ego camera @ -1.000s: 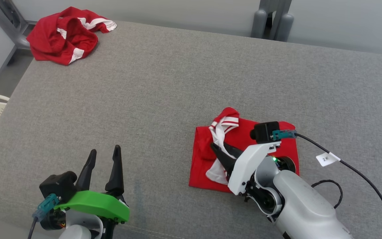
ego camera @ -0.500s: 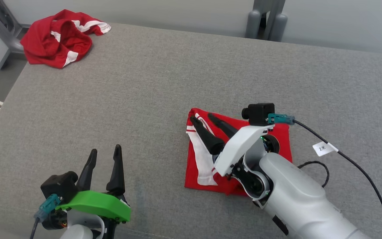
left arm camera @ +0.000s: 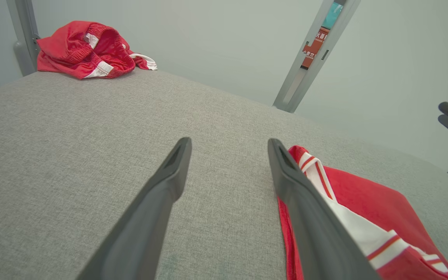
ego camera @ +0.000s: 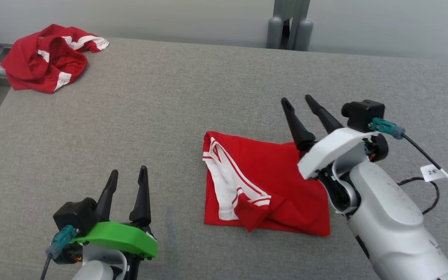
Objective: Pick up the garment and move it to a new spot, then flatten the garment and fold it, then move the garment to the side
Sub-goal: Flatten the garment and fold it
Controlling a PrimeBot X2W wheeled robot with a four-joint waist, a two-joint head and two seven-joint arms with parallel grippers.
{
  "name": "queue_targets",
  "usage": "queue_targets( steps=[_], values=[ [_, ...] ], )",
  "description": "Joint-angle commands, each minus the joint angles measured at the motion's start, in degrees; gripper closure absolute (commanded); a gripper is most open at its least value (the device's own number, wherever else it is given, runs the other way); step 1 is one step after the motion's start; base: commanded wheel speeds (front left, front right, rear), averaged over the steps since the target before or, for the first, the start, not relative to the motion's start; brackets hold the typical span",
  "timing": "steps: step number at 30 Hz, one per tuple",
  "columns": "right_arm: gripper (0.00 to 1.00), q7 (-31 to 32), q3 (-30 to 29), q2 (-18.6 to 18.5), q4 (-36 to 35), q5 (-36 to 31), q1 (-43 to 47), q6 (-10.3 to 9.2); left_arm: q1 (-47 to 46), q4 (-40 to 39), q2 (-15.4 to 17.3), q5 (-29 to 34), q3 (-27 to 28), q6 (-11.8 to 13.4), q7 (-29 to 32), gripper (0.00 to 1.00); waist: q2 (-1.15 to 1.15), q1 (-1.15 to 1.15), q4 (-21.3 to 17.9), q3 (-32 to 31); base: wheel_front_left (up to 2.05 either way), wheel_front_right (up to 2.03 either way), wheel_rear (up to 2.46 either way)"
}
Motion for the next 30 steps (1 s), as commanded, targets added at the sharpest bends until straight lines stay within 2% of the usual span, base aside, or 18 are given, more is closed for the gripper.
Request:
queue_targets(
  steps=[1,7,17,24,30],
  values=[
    [0.0,-0.5,-1.7,-0.5,-0.8,-2.4,1.7,0.0,-1.0,0.1,-0.1,0.6,0.0,0.0,-0.2,0.0,0.0,0.0,-0.4,-0.1,0.0,0.0,0.0],
    [0.0,1.4,-6.8,0.0,-4.2,-10.0,8.3,0.0,-1.3,0.4,-0.3,0.9,0.1,0.0,-0.4,0.0,0.0,0.0,-0.9,0.0,0.0,0.0,0.0],
    [0.0,2.5,-6.6,2.5,-3.2,-15.2,15.9,0.0,-0.5,0.8,0.3,0.6,0.4,-0.1,-0.6,0.0,0.0,0.0,1.6,-0.2,0.0,0.0,0.0],
    [0.0,0.7,-2.7,3.0,1.0,-17.1,15.3,0.0,0.6,0.6,0.8,0.1,1.1,0.1,-0.7,0.0,0.0,0.0,3.3,-0.6,0.0,0.0,0.0],
    [0.0,-1.4,3.3,3.0,4.4,-12.8,13.3,0.0,0.9,0.4,0.9,0.0,1.0,0.1,-0.7,0.0,0.0,0.0,4.6,-0.7,0.0,0.0,0.0]
  ],
)
